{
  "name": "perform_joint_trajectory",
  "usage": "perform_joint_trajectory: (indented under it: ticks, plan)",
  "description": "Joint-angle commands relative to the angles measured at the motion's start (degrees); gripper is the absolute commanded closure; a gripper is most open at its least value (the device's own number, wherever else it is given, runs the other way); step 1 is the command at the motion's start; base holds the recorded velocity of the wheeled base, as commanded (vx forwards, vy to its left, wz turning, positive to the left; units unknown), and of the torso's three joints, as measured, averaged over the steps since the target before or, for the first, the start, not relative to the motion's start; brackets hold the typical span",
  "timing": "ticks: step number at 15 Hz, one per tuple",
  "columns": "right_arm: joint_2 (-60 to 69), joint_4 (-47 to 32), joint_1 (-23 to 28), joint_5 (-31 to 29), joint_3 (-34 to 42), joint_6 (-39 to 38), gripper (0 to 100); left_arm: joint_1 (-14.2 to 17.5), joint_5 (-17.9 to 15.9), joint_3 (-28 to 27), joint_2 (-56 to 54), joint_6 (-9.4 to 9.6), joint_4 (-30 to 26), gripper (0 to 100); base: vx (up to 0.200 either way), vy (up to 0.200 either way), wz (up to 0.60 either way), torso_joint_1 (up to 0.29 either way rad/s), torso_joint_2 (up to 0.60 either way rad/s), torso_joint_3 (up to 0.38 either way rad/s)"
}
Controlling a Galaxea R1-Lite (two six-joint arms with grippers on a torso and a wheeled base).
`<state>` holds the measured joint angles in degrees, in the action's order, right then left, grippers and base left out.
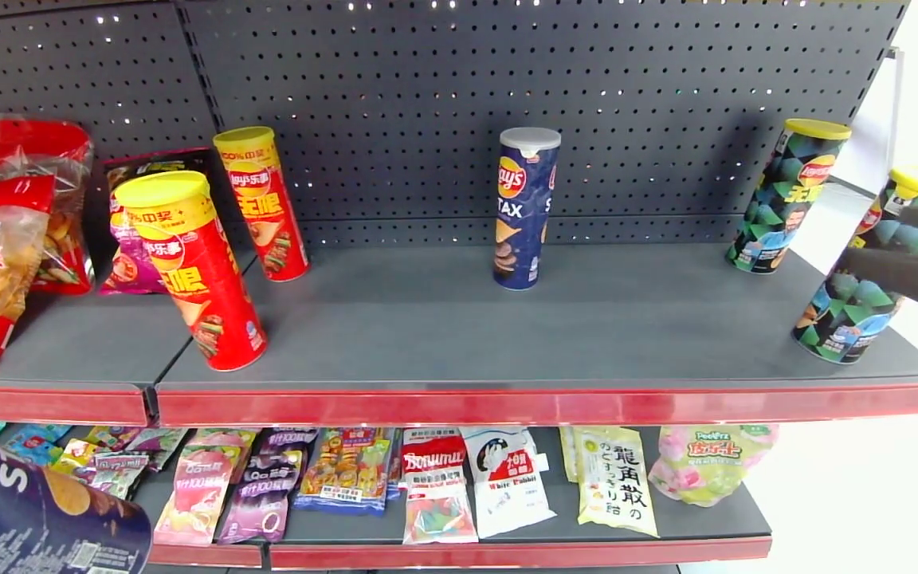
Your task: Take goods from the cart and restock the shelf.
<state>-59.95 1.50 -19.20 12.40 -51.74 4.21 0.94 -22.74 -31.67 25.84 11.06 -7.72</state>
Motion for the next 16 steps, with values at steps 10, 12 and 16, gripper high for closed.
perform_joint_trajectory:
  ticks: [10,12,16]
  plan:
    - [-39.89,16.78,-8.57,0.7,-18.4,0.1,0,0.03,0.41,0.21,0.35,-0.07,-0.11,100,0.0,0.0,0.0,0.0,0.0,0.0]
    - [-45.08,16.78,-8.22,0.43,-24.46,0.1,0,0.03,0.5,0.12,0.26,0.02,-0.11,100,0.0,0.0,0.0,0.0,0.0,0.0]
    - [-51.32,16.78,-6.2,0.17,-31.32,-1.04,0,0.12,1.73,-0.76,0.26,0.02,-0.02,100,0.0,0.0,0.0,0.0,0.0,0.0]
